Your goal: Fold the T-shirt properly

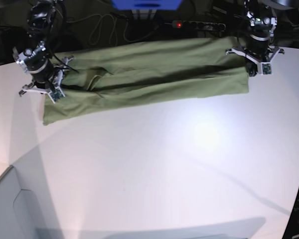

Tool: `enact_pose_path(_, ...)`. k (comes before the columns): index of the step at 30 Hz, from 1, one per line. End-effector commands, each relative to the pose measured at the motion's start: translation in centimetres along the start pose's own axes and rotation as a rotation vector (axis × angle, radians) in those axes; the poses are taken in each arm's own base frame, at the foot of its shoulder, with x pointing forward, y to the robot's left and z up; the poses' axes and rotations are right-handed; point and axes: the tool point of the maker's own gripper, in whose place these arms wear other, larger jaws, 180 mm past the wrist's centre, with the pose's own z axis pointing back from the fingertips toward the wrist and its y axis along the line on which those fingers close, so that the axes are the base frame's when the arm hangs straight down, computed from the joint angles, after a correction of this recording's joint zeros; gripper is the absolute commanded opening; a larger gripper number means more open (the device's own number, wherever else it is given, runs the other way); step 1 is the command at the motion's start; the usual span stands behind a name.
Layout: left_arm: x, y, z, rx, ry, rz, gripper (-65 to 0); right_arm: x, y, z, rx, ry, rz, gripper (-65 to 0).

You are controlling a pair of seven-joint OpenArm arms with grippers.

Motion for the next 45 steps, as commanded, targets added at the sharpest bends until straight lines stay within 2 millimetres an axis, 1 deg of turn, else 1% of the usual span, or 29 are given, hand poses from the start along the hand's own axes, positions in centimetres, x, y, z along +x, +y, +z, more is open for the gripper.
enact_pose_path(1,0.4,0.4,0.0,0.007,-0.021,-0.005,-65.0,0.7,-0.5,0.3,-0.013,-0.027,0.010,-64.8)
enact_pose_path(3,-0.2,0.4,-0.1,0.008,-0.004,-0.002,-65.0,0.7,-0.4,0.3,-0.011,-0.028,0.009,-64.8)
enact_pose_path(5,-0.2,0.5,-0.2,0.009,-0.004,-0.001,-65.0,0.7,-0.4,0.3,-0.011,-0.028,0.009,-64.8)
enact_pose_path(8,0.2,-0.5,-0.6,-0.016,-0.016,0.002,-65.0,0.6,-0.4,0.3,-0.010,-0.025,0.009,-64.8)
enact_pose_path(15,-0.1,-2.5,-0.7,-0.065,-0.006,-0.006,-65.0,0.5,-0.3,0.3,-0.007,-0.023,0.009,-64.8)
enact_pose_path(19,-0.4,-2.6,-0.6,-0.070,0.005,-0.006,-65.0,-0.1,0.2,0.4,0.005,-0.006,0.018,-64.3)
enact_pose_path(20,-0.4,-2.6,-0.6,-0.071,0.007,-0.006,-65.0,0.0,0.3,0.4,0.010,-0.008,0.024,-63.3)
enact_pose_path(22,-0.5,-2.5,-0.6,-0.066,0.010,-0.010,-64.3,0.0,0.4,0.4,0.017,-0.006,0.046,-57.5)
enact_pose_path(24,-0.5,-2.5,-0.5,-0.065,0.010,-0.011,-56.7,-0.5,0.6,0.5,0.025,0.009,0.060,-49.7)
enact_pose_path(26,-0.4,-2.3,-0.5,-0.058,0.006,-0.010,-50.4,-0.8,0.5,0.8,0.023,0.014,0.071,-41.0)
enact_pose_path(27,-0.3,-2.2,-0.4,-0.058,0.002,-0.011,-48.1,-0.6,0.3,1.0,0.013,0.011,0.074,-36.3)
enact_pose_path(28,-0.2,-2.3,-0.4,-0.059,0.002,-0.010,-47.2,-0.6,-0.1,1.3,0.000,0.009,0.076,-32.5)
enact_pose_path(30,-0.4,-2.2,-0.2,-0.059,0.006,-0.011,-47.1,-0.6,-1.4,2.4,-0.045,0.003,0.081,-27.5)
enact_pose_path(31,0.1,-1.9,0.0,-0.051,-0.006,-0.009,-47.1,-0.2,-1.9,3.0,-0.066,-0.007,0.087,-26.0)
enact_pose_path(33,1.2,-1.3,0.3,-0.031,-0.037,-0.008,-47.1,0.8,-2.4,3.8,-0.094,-0.027,0.105,-25.6)
enact_pose_path(35,2.3,-0.6,0.6,-0.012,-0.066,-0.011,-47.0,1.8,-2.7,4.3,-0.112,-0.052,0.119,-25.6)
enact_pose_path(36,2.7,-0.4,0.8,-0.005,-0.078,-0.013,-47.0,2.1,-2.5,4.2,-0.107,-0.060,0.124,-25.6)
enact_pose_path(38,3.3,0.5,1.2,0.016,-0.092,-0.019,-46.7,3.3,-1.7,3.6,-0.083,-0.078,0.143,-25.6)
enact_pose_path(40,3.7,1.1,1.5,0.036,-0.102,-0.020,-46.4,3.6,-1.1,3.0,-0.061,-0.058,0.155,-25.6)
enact_pose_path(42,3.9,1.6,1.6,0.050,-0.107,-0.020,-46.4,4.0,-1.0,2.2,-0.049,-0.042,0.160,-25.6)
enact_pose_path(45,3.5,1.8,1.5,0.054,-0.098,-0.021,-46.2,4.6,-1.0,1.0,-0.043,-0.027,0.122,-25.7)
